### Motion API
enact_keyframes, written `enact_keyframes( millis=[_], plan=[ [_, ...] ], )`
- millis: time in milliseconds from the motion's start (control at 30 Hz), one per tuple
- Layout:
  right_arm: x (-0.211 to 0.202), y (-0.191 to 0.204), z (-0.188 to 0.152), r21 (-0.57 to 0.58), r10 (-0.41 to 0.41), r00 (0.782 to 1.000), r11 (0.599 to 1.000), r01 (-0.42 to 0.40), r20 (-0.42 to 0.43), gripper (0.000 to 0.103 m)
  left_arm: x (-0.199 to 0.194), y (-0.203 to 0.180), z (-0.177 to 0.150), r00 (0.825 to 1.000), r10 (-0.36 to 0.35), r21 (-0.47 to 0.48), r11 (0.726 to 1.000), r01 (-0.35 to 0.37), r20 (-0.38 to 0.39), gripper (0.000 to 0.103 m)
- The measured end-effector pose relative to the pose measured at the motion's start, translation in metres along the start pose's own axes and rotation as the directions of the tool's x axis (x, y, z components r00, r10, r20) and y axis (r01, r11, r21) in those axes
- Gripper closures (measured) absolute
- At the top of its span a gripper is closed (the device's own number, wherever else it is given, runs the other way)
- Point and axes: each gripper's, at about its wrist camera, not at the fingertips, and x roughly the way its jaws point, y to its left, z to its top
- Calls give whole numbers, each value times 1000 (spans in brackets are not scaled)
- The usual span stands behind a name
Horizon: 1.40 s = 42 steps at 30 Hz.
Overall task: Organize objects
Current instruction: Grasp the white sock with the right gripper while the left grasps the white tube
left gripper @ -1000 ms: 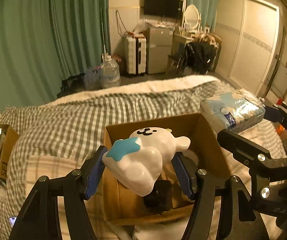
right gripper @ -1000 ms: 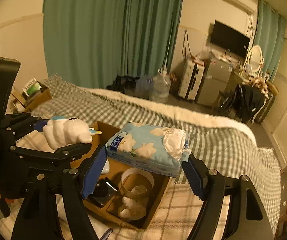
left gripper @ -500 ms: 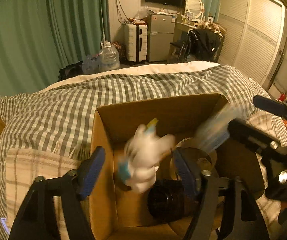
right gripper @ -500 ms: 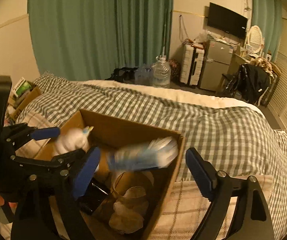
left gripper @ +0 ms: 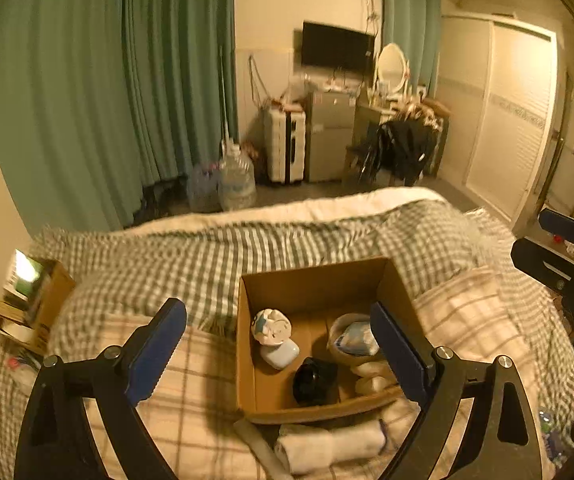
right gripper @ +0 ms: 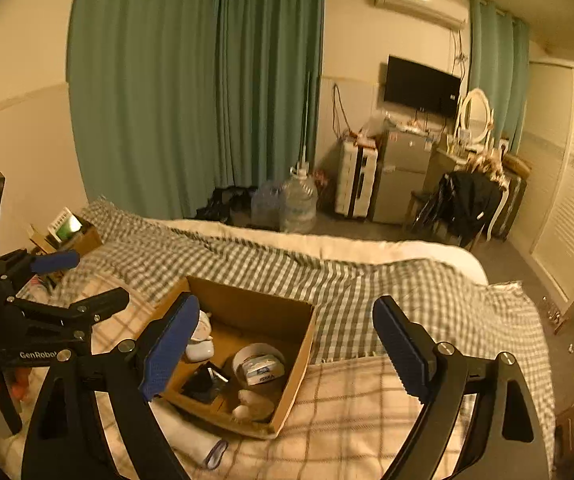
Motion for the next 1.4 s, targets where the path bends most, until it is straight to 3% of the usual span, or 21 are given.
enact_keyframes(
  millis=[267,433,633,833,967,1133,1333,1400],
  plan=[
    [-82,25,0,-61,-7,997,998,11,76,13,-74,2,-13,998,9,-2,1000,-9,68,0],
    [-106,36,-10,-61,6,996,998,0,92,13,-95,3,-34,997,-3,-26,1000,5,75,0],
    [-110,47,-39,-66,-1,996,998,7,91,11,-102,1,-65,995,35,-24,999,-33,96,0],
    [-70,55,-78,-26,33,999,999,-33,19,1,-71,12,-101,997,59,-98,994,-53,52,0],
    [-28,57,-101,12,39,998,999,-39,-46,0,-37,21,-118,997,83,-134,987,-83,-3,0],
    [18,69,-123,-43,2,991,999,-8,-130,0,-1,32,-141,990,134,-133,981,-140,-49,0],
    [75,89,-159,-72,48,961,995,-71,-272,0,27,47,-161,983,152,-139,976,-166,-107,0],
    [95,99,-170,-85,68,939,991,-103,-338,0,31,53,-164,982,151,-154,974,-168,-117,0]
  ],
)
